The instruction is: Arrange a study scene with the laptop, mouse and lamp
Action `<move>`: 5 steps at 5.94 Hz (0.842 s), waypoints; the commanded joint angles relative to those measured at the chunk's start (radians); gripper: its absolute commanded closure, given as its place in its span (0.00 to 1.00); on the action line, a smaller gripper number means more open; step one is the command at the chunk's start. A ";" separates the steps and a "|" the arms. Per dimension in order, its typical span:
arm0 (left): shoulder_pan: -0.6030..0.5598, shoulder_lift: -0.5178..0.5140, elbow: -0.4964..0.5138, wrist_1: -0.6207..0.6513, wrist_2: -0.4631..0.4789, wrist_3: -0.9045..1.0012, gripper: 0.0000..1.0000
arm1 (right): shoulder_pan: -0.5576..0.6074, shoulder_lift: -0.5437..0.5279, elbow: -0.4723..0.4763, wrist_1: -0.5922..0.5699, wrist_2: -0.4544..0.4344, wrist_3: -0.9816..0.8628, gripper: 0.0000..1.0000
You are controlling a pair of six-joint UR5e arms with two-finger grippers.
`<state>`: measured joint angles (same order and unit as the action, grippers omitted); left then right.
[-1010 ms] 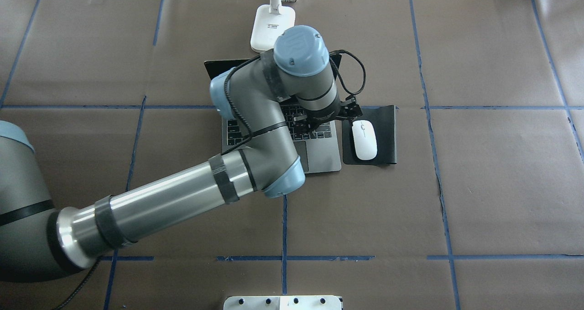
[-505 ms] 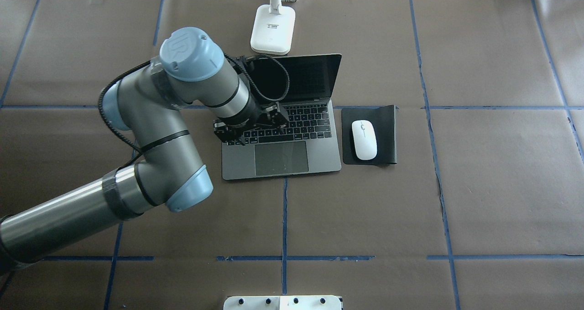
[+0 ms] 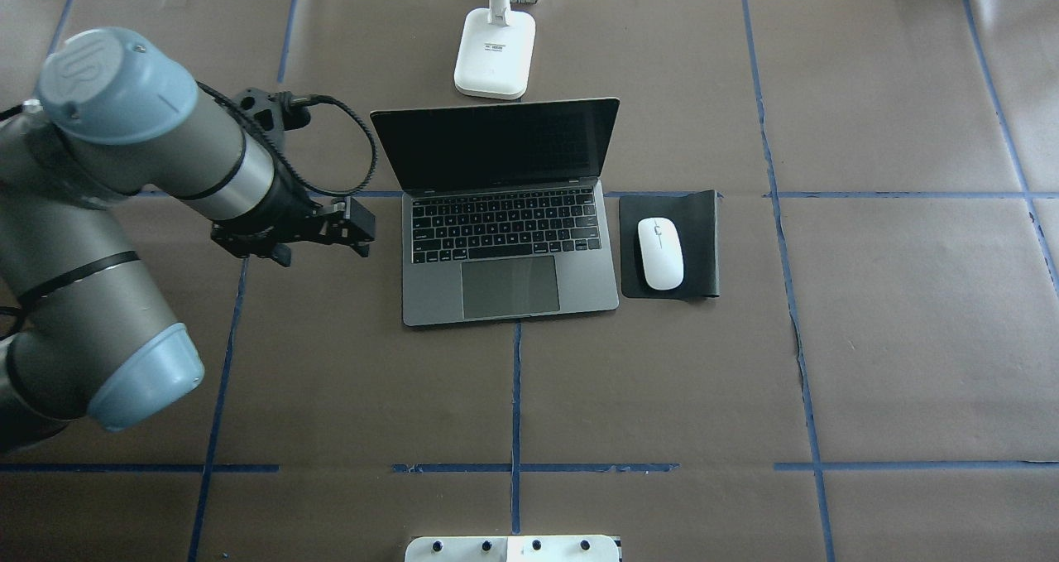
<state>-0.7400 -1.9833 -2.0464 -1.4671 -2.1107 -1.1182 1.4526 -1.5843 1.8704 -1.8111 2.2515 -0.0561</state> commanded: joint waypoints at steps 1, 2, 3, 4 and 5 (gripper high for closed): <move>-0.109 0.162 -0.170 0.163 -0.002 0.235 0.00 | 0.066 -0.099 0.000 0.018 0.063 -0.005 0.00; -0.167 0.241 -0.178 0.163 -0.003 0.336 0.00 | 0.098 -0.197 0.000 0.152 0.097 -0.005 0.00; -0.244 0.318 -0.170 0.162 -0.041 0.457 0.00 | 0.115 -0.274 -0.004 0.274 0.097 0.002 0.00; -0.356 0.375 -0.155 0.163 -0.114 0.595 0.00 | 0.139 -0.295 -0.001 0.286 0.099 0.004 0.00; -0.460 0.420 -0.112 0.163 -0.121 0.745 0.00 | 0.153 -0.295 -0.004 0.285 0.099 0.004 0.00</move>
<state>-1.0983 -1.6128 -2.1912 -1.3045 -2.2087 -0.5149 1.5891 -1.8681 1.8685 -1.5376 2.3490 -0.0531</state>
